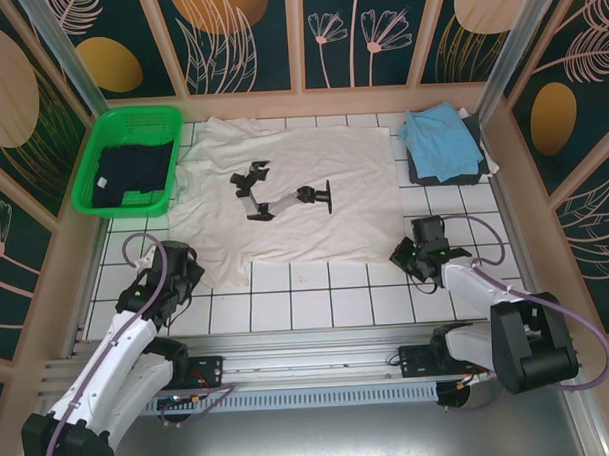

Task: Fold and stack the t-shirts

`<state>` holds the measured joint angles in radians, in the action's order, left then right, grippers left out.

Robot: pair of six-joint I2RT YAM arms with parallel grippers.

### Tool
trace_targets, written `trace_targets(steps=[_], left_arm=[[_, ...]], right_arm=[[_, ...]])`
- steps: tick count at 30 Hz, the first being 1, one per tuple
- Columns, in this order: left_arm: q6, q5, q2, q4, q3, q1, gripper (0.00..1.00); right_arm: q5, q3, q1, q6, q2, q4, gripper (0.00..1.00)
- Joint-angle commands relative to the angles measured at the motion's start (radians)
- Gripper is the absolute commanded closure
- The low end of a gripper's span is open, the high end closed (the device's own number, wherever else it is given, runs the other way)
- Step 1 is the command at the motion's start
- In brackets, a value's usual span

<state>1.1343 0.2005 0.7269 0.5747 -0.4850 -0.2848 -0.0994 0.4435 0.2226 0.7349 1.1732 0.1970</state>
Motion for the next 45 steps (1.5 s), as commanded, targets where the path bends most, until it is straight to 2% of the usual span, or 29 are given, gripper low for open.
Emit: trace_targets(steps=[1, 7, 16, 26, 30, 39, 45], left_arm=[[-0.050, 0.050, -0.011, 0.061, -0.070, -0.003, 1.00], [-0.095, 0.185, 0.037, 0.164, -0.160, -0.002, 1.00], [-0.193, 0.212, 0.262, 0.012, -0.292, 0.000, 1.00], [-0.307, 0.177, 0.597, -0.135, -0.496, 0.054, 1.00], [-0.343, 0.141, 0.717, -0.169, -0.589, 0.079, 1.00], [-0.422, 0.110, 0.972, -0.128, -0.817, 0.097, 1.00], [-0.442, 0.108, 1.096, -0.072, -0.959, 0.108, 1.00]], right_arm=[[0.082, 0.071, -0.001, -0.032, -0.055, 0.087, 1.00], [0.133, 0.151, -0.016, -0.077, -0.102, 0.145, 1.00], [0.134, 0.246, -0.059, -0.130, 0.006, 0.066, 1.00], [0.119, 0.406, -0.082, -0.175, 0.245, -0.015, 1.00], [0.075, 0.481, -0.095, -0.192, 0.349, -0.019, 1.00], [0.011, 0.612, -0.126, -0.242, 0.530, -0.020, 0.98], [-0.006, 0.678, -0.137, -0.251, 0.592, 0.005, 0.98]])
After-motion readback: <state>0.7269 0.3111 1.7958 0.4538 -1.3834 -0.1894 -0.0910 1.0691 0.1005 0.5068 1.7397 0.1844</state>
